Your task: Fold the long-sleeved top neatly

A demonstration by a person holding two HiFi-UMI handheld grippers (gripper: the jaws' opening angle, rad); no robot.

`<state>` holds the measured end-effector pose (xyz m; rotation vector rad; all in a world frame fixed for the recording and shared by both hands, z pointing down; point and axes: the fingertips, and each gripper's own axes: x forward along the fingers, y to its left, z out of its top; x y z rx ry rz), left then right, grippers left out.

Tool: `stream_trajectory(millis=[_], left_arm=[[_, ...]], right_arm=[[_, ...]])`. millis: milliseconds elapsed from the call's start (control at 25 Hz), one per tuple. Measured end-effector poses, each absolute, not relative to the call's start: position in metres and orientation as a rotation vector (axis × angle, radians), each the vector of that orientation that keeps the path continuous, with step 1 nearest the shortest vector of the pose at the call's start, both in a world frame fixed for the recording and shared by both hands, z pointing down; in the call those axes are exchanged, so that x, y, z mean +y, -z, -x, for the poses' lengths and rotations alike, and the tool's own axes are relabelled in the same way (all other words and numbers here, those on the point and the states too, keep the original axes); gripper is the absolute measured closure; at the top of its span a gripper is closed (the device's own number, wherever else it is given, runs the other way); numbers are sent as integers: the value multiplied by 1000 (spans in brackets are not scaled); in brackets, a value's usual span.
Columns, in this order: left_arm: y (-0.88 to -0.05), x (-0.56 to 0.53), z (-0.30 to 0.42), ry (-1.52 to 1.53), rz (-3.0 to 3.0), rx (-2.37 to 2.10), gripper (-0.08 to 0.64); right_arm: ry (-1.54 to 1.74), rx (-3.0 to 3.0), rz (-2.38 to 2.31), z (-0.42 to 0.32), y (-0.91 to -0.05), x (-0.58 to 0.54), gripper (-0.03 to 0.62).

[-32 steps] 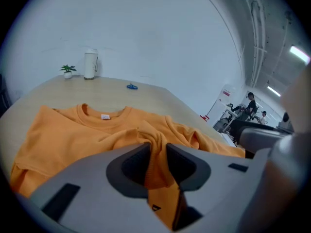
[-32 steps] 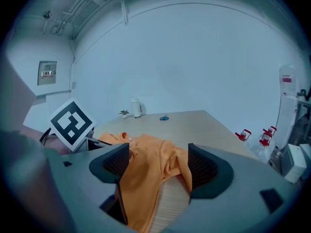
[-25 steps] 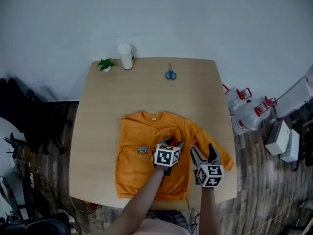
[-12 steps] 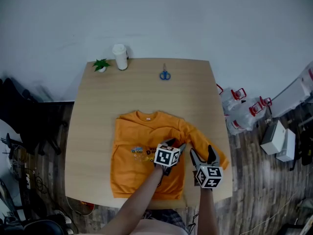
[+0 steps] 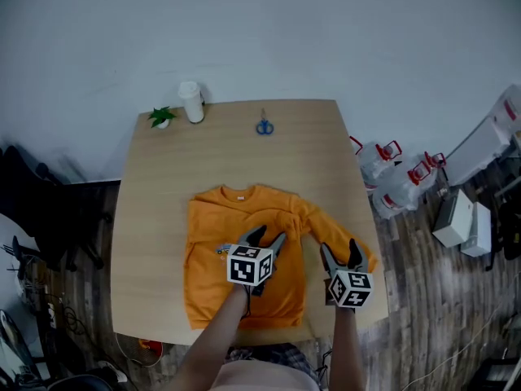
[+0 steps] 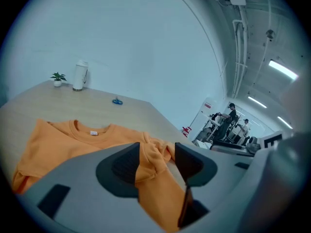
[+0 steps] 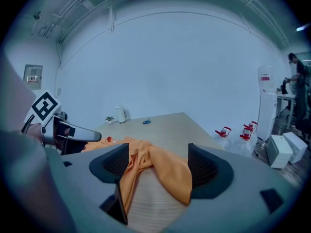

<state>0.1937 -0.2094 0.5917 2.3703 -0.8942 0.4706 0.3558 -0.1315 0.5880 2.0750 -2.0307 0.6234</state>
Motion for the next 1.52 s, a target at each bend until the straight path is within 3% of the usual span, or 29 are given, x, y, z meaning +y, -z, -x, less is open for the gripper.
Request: stream_trajectory(millis=[760,1520], left_arm=[[-604,-157,-279,-558,-2420,-667,334],[-625,-125,-325,-619,-2420,-568,334]], right_arm=[[-738,-1680,-2341,-453,-623,-55,242],[-1032,-1424,-2381,-493,-695,-35,285]])
